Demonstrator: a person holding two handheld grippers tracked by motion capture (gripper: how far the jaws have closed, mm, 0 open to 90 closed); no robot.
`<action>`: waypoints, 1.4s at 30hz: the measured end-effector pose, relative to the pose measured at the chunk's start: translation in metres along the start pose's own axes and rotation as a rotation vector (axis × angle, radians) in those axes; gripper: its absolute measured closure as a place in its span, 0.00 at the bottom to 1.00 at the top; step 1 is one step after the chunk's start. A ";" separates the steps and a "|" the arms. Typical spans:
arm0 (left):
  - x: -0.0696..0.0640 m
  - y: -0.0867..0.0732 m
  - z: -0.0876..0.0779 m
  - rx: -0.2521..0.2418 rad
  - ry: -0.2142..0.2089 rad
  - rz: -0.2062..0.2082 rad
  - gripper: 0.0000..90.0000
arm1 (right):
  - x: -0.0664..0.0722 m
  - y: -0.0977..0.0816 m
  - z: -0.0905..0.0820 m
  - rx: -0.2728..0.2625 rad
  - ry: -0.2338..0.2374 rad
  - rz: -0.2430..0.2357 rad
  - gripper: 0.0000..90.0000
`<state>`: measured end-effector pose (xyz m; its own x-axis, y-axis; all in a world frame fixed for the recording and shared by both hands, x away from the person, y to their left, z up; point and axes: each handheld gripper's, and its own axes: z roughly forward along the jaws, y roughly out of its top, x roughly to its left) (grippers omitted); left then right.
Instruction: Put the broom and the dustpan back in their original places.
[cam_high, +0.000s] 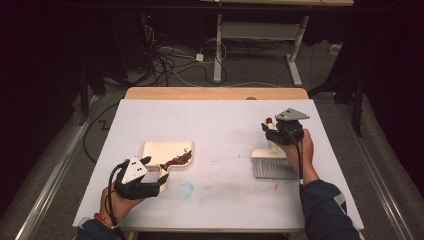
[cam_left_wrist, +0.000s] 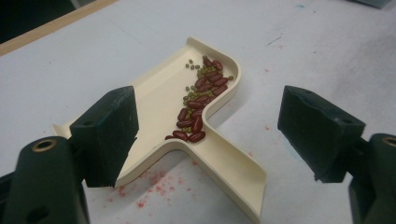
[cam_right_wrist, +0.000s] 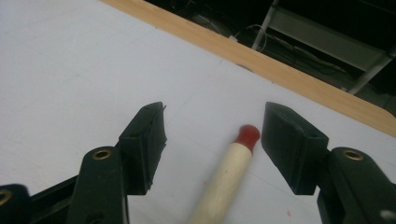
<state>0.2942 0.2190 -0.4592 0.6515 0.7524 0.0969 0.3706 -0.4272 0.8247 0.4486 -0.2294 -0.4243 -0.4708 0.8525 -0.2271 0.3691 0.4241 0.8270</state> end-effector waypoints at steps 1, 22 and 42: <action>0.000 -0.001 0.001 0.001 0.005 -0.002 0.22 | 0.001 0.000 -0.001 -0.014 -0.005 -0.003 0.43; -0.010 0.000 0.011 0.024 -0.006 0.036 0.21 | 0.009 0.007 -0.027 -0.170 0.001 0.109 0.22; -0.012 0.000 0.012 0.037 -0.008 0.056 0.21 | 0.012 0.016 -0.060 -0.239 0.046 0.085 0.20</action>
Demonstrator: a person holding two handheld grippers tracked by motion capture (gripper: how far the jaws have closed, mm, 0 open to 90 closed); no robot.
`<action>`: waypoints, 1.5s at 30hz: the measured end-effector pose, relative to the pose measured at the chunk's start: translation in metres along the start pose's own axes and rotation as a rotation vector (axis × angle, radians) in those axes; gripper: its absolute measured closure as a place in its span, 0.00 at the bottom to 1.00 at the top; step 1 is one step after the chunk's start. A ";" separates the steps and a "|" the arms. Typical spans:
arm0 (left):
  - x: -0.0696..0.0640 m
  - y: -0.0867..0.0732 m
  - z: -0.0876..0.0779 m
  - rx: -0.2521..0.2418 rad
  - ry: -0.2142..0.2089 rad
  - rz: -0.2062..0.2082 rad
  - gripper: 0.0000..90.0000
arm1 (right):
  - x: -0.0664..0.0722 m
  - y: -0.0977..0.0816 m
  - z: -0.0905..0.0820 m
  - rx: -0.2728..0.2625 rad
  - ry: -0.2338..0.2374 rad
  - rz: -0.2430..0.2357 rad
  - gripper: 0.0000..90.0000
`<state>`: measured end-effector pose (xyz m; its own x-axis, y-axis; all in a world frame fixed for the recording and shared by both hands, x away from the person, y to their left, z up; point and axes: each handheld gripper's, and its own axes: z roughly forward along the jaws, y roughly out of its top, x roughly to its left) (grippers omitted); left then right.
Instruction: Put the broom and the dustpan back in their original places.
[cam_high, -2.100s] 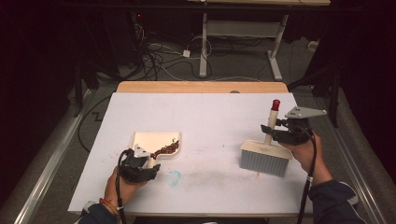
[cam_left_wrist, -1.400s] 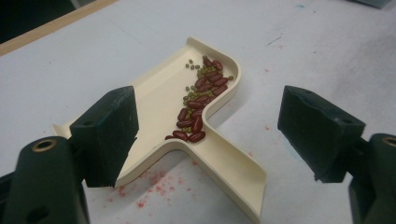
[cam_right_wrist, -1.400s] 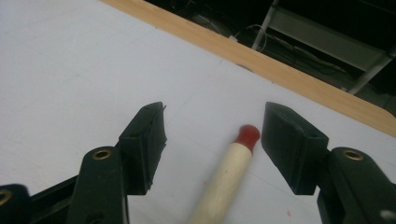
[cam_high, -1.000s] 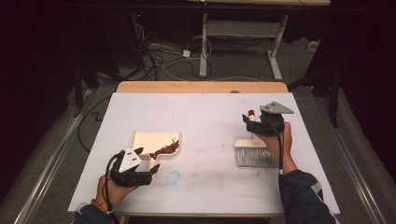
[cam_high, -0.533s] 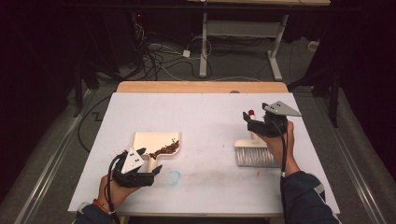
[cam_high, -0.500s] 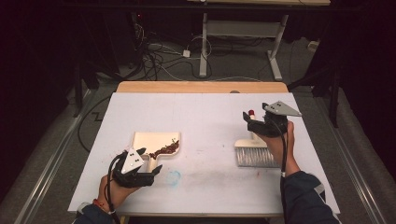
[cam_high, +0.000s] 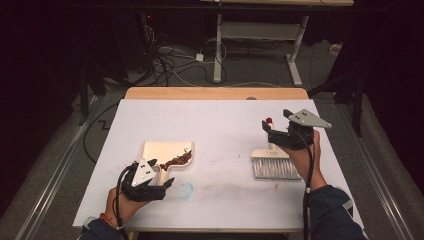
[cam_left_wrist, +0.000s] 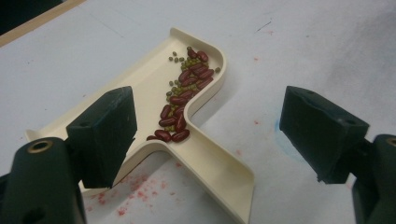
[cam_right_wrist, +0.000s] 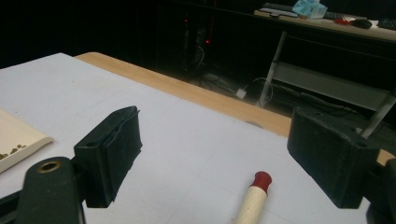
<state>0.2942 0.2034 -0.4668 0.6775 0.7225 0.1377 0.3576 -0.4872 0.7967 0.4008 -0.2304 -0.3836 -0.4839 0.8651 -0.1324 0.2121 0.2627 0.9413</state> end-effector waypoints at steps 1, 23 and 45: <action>0.000 0.000 0.000 0.000 0.001 0.001 0.21 | 0.000 0.001 -0.002 -0.003 0.004 -0.006 0.20; 0.000 0.000 0.000 0.004 0.009 0.007 0.21 | 0.015 0.006 -0.036 -0.037 0.079 -0.091 0.19; -0.002 0.001 0.001 0.012 0.010 0.016 0.21 | 0.023 -0.006 -0.058 -0.028 0.098 -0.167 0.19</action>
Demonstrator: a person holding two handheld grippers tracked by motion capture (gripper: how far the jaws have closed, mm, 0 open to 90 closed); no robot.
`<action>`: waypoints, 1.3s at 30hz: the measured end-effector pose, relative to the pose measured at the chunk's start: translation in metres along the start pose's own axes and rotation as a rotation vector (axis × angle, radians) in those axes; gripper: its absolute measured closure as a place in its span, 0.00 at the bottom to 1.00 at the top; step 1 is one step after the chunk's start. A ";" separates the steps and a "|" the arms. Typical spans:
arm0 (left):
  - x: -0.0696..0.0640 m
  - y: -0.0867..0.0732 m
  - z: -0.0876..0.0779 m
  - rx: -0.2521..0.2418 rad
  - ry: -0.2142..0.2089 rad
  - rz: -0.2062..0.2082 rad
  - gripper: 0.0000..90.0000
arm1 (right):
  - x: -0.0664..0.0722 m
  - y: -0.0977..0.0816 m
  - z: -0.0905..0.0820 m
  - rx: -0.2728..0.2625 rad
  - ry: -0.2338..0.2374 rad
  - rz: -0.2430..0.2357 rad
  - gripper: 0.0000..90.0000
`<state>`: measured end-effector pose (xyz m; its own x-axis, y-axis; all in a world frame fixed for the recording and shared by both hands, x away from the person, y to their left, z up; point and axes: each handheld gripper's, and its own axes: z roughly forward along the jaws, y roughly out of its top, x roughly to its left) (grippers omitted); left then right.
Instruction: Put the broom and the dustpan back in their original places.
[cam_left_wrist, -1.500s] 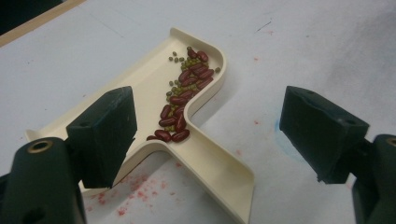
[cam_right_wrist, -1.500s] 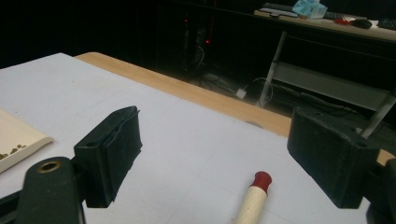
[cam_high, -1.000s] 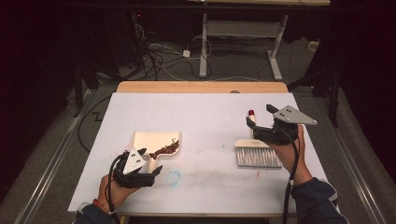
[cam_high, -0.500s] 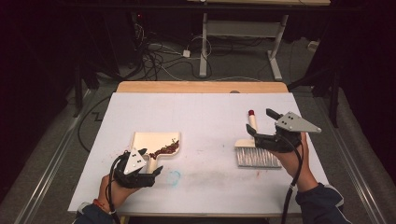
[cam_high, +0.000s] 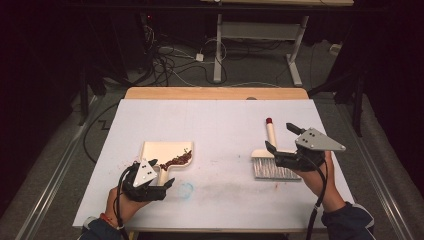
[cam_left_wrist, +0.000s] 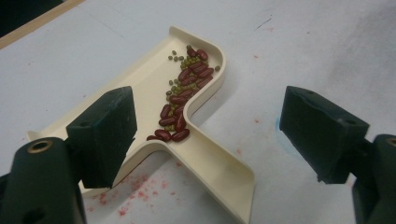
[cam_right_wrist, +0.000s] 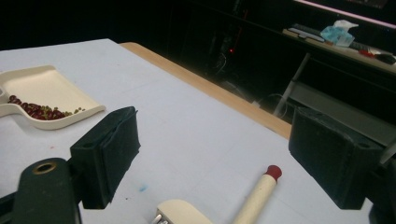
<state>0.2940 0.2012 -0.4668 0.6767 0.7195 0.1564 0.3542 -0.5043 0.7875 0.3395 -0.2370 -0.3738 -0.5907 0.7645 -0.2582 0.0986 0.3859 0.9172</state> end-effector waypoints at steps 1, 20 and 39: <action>0.000 0.000 0.000 0.001 0.002 0.001 0.21 | 0.000 -0.001 -0.001 -0.004 0.004 -0.003 0.19; -0.001 0.000 0.002 0.006 0.014 0.039 0.21 | 0.001 -0.022 -0.019 -0.010 -0.005 -0.044 0.19; -0.003 0.000 0.002 0.016 0.015 0.042 0.21 | 0.003 -0.056 -0.034 0.013 -0.008 -0.054 0.19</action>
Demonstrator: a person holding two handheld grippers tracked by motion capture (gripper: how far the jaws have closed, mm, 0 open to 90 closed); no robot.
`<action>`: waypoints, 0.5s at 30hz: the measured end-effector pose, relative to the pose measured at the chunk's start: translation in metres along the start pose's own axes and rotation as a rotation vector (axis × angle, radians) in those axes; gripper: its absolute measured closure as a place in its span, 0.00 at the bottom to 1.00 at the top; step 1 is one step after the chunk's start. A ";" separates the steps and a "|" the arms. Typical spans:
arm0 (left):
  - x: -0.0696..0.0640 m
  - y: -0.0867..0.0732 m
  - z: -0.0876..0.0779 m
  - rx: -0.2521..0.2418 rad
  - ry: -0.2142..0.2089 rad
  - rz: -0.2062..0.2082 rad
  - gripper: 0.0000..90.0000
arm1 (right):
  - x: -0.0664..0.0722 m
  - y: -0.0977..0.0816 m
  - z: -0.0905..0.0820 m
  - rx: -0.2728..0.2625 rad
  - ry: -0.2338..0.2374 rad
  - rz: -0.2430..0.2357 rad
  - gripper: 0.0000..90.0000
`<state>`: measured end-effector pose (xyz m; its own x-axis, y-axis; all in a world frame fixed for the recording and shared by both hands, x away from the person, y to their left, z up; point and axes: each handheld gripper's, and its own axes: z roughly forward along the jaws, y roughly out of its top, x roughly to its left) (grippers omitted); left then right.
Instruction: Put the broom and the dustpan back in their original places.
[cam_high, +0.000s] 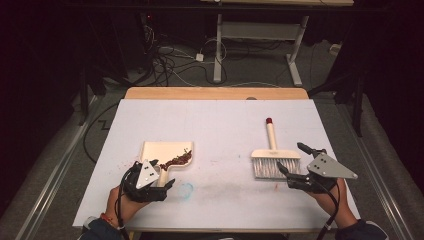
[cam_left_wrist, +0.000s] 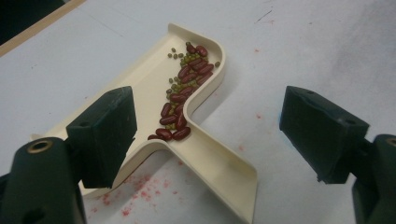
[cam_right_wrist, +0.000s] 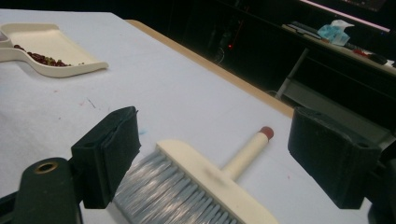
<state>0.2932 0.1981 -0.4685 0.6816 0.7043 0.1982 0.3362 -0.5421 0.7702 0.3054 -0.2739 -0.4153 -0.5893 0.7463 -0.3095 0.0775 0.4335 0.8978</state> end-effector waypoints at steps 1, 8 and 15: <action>0.000 0.000 0.000 0.000 0.001 0.001 0.21 | 0.000 -0.002 -0.001 -0.002 -0.001 0.000 0.19; 0.000 0.000 0.000 -0.006 -0.004 -0.008 0.21 | 0.002 -0.018 -0.006 0.009 0.009 -0.005 0.19; 0.000 0.000 0.000 -0.008 -0.008 -0.004 0.21 | 0.007 -0.035 -0.008 0.024 0.031 -0.002 0.19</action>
<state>0.2932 0.1983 -0.4687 0.6856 0.7027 0.1901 0.3339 -0.5356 0.7756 0.2916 -0.2880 -0.4466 -0.6141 0.7295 -0.3012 0.0952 0.4472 0.8893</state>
